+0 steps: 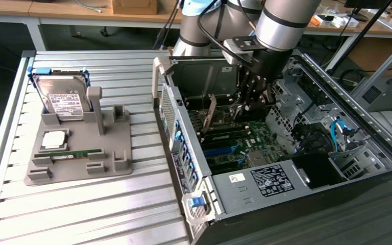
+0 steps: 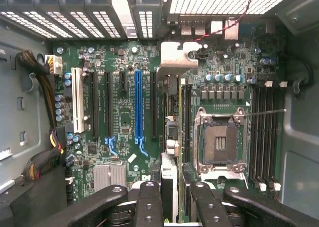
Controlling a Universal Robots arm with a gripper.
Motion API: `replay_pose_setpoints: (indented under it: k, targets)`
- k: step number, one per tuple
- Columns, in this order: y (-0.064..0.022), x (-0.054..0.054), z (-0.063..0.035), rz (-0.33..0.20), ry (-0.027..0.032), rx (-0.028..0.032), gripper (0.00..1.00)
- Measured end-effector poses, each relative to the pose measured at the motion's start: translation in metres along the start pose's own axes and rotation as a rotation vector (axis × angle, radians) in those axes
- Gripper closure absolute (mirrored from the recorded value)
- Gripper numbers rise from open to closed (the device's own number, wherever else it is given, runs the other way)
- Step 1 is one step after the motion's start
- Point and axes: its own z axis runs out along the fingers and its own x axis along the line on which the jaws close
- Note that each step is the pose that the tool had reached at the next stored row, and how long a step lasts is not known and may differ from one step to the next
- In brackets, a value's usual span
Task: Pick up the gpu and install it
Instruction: 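Insert the gpu into the slot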
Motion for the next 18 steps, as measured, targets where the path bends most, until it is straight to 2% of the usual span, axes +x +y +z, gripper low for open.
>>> replay_pose_setpoints:
  k: [4, 10, 14, 18]
  targets:
    - [0.0051, 0.0001, 0.0009, 0.000, 0.0000, 0.0000, 0.73]
    - [0.0058, 0.0001, 0.0033, 0.007, 0.0037, 0.0001, 0.73]
    - [0.0066, 0.0002, 0.0043, 0.023, 0.0042, 0.0004, 0.73]
    - [0.0098, 0.0048, 0.0050, 0.025, 0.0049, 0.0005, 0.73]
